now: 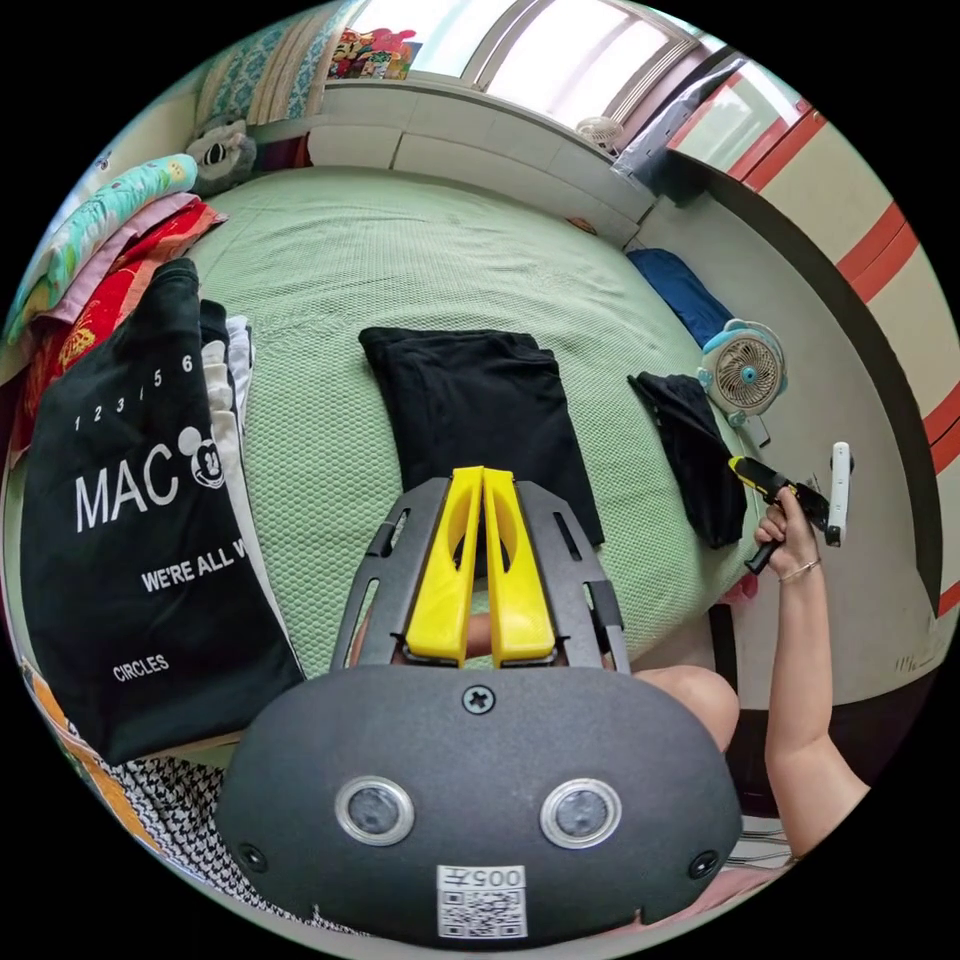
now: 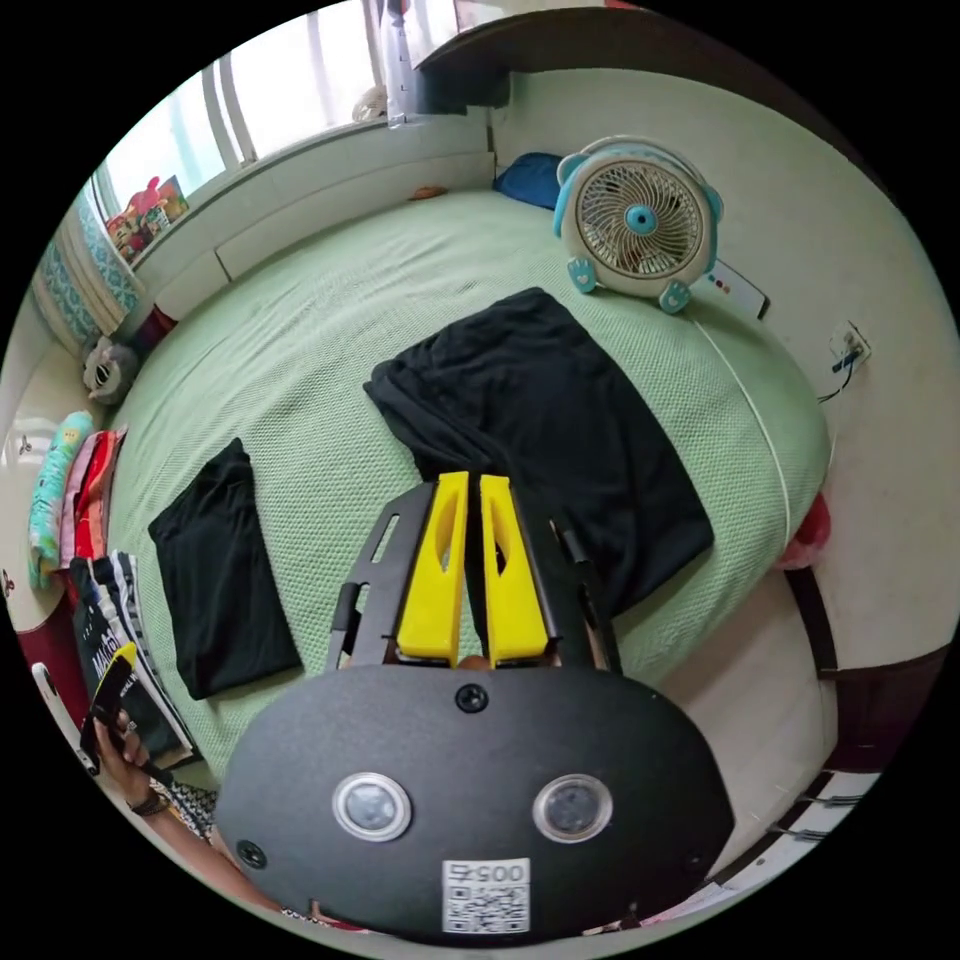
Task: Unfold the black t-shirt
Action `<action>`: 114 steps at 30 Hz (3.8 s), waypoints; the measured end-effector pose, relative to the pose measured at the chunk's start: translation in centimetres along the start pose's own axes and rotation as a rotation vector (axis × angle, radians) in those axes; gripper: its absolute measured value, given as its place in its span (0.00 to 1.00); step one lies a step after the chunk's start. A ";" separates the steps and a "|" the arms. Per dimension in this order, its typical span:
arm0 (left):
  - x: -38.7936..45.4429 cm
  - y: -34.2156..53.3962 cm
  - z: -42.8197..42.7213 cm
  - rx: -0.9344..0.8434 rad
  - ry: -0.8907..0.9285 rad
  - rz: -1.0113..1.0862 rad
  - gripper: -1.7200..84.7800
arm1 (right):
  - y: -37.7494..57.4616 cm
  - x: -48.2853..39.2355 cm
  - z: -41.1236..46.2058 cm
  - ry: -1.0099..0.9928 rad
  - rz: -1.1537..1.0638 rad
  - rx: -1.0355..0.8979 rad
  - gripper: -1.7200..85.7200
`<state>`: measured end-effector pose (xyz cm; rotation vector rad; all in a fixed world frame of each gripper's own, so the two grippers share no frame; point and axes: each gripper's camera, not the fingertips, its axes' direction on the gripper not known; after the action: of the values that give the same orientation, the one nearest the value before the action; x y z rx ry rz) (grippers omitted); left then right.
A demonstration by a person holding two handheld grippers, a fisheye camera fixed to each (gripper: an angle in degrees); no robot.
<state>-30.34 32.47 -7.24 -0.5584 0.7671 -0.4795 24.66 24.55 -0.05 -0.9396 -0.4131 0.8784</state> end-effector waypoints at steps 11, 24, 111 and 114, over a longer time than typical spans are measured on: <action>-0.5 -0.2 0.7 -0.009 -0.060 -0.028 0.02 | 6.7 -15.1 2.2 -0.174 -0.379 -0.111 0.04; -3.0 -0.7 3.0 -0.083 -0.298 -0.137 0.02 | 15.9 -32.3 3.8 -0.335 -0.819 -0.153 0.08; -4.5 0.2 2.3 -0.088 -0.259 -0.067 0.02 | 13.4 -35.9 12.6 -0.345 -0.894 -0.234 0.06; -4.5 0.3 1.9 -0.087 -0.262 -0.067 0.02 | 13.5 -36.0 12.5 -0.334 -0.897 -0.225 0.06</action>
<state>-31.66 35.93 -4.02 -0.7143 0.5221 -0.4260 -11.29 6.20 -2.47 -0.6902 -1.1325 0.1537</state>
